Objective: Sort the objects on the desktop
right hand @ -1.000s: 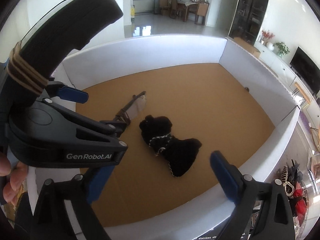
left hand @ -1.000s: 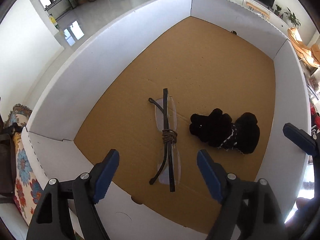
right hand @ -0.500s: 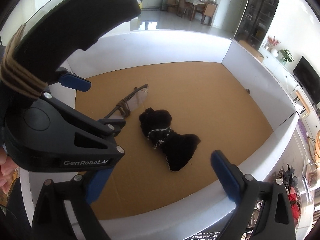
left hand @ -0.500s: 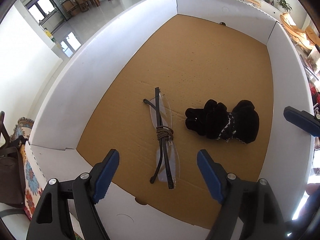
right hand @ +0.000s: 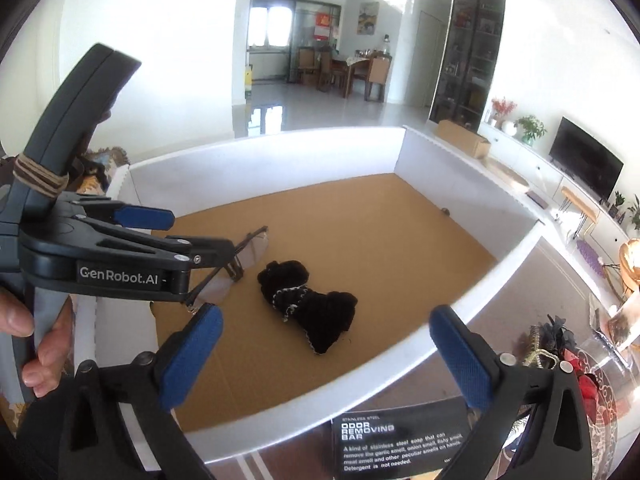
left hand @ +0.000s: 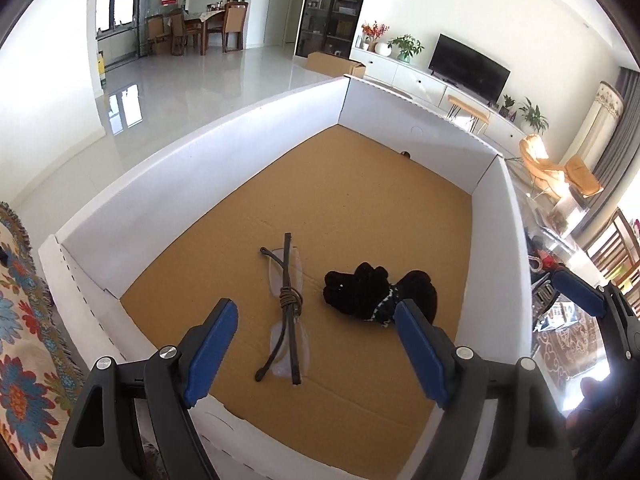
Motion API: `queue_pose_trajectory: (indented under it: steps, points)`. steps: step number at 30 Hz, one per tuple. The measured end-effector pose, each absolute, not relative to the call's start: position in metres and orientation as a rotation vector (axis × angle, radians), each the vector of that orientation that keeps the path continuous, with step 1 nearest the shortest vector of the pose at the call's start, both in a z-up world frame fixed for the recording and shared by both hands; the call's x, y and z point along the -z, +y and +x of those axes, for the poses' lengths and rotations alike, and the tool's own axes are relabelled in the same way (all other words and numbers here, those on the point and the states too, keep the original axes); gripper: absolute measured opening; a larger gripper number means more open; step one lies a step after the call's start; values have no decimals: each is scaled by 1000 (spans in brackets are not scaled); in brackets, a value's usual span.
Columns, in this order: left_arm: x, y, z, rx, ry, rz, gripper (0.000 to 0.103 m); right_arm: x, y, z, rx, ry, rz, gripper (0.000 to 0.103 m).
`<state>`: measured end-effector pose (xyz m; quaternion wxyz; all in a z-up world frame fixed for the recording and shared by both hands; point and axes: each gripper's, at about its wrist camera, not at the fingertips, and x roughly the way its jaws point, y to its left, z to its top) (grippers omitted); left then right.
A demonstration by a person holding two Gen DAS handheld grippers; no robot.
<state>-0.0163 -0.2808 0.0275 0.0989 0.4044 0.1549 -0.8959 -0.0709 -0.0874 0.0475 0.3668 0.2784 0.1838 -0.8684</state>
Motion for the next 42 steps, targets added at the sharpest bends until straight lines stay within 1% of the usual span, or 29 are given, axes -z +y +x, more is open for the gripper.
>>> queue_pose_trajectory:
  steps: [1,3,7,8,10,11,13,16,19,20,25,28,31,36,42]
  points:
    - [-32,-274,-9,2688,481,1160,80,-51,-73,-66,2255,464,688,103]
    - [-48,-257,2,2747,470,1086,80,-55,-41,-52,2304,458,654,103]
    - [-86,-204,10,2897,360,988,81,-42,40,-35,2443,447,685,103]
    - [-93,-188,13,2938,332,981,83,-34,60,-35,2478,450,723,103]
    - [-108,-153,21,3034,281,978,98,-19,106,-36,2542,459,835,103]
    - [-114,-134,26,3088,249,979,100,-9,124,-39,2571,470,893,103]
    - [-119,-94,33,3189,166,1015,101,9,164,-40,2630,501,1010,103]
    - [-108,-32,33,3289,25,1173,101,31,212,-38,2673,518,1158,103]
    - [-77,21,26,3289,-106,1347,101,49,243,-30,2690,540,1272,103]
    - [-65,36,21,3271,-142,1404,101,48,252,-27,2692,482,1255,103]
    - [-10,77,5,3124,-217,1630,101,50,265,-26,2700,391,1272,103]
    - [8,83,1,3071,-265,1631,101,51,269,-31,2667,305,1300,103]
    - [19,80,4,3045,-315,1584,101,55,280,-39,2611,167,1346,103]
    - [40,74,5,2977,-362,1575,102,56,279,-37,2633,166,1350,103]
    - [43,64,5,2985,-283,1569,102,55,279,-37,2633,166,1350,103]
